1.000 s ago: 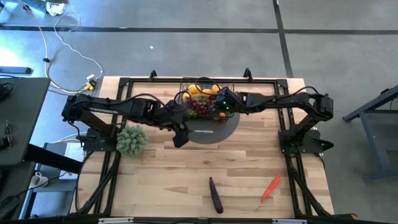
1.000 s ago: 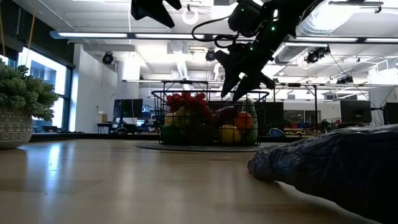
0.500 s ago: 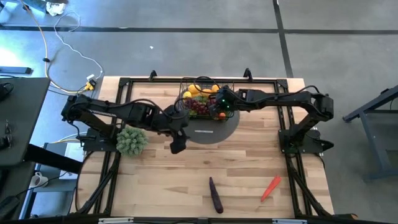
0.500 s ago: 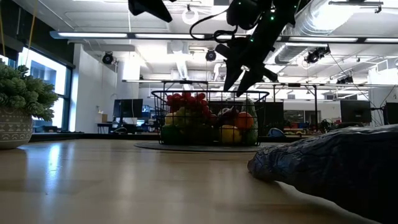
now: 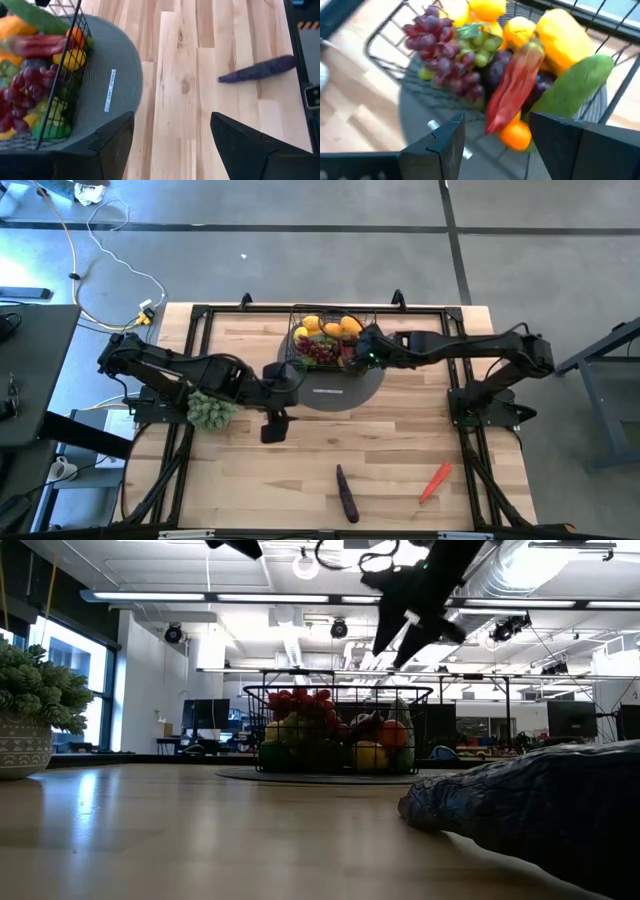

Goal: Build produce basket
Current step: Put the violet eggplant into the wire basket

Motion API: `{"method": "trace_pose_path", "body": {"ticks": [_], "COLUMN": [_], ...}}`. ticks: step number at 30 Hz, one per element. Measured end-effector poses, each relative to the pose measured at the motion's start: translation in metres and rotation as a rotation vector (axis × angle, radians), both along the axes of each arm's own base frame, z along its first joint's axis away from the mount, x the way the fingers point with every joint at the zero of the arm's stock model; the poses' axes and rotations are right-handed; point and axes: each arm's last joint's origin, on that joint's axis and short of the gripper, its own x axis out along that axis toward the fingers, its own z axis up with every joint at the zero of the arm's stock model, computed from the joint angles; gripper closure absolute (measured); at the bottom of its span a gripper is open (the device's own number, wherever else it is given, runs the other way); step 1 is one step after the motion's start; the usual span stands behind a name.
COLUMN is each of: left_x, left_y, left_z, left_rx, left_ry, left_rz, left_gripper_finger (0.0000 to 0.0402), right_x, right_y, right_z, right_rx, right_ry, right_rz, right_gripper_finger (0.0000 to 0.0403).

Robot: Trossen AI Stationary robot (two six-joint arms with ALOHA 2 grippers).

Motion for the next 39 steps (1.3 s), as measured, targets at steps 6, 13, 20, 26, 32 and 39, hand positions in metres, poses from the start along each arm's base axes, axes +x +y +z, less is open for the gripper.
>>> {"method": "trace_pose_path", "body": {"ticks": [6,13,20,26,32,39], "left_x": [0.0,0.0,0.011,0.027,0.042,0.056], "left_y": [-0.005,-0.006,-0.01,-0.015,-0.018,-0.028], "left_z": [0.0,0.0,0.0,-0.003,-0.012,-0.02], "left_rx": [0.072,0.116,0.167,0.205,0.245,0.238], "left_ry": [0.011,0.025,-0.039,-0.115,-0.146,-0.189], "left_rz": [-0.115,-0.253,-0.37,-0.482,-0.537,-0.583], "left_gripper_finger": [0.0149,0.0149,0.0149,0.0149,0.0149,0.0149], "right_x": [-0.017,-0.031,-0.048,-0.06,-0.068,-0.079], "right_y": [0.029,0.065,0.094,0.118,0.138,0.156], "right_z": [0.017,0.026,0.017,0.014,0.013,0.012], "right_rx": [0.075,0.199,0.351,0.477,0.592,0.65], "right_ry": [-0.064,-0.13,-0.04,-0.002,0.018,0.02], "right_rz": [-0.036,-0.072,-0.191,-0.271,-0.326,-0.39], "right_gripper_finger": [0.0203,0.0203,0.0203,0.0203,0.0203,0.0203]}}
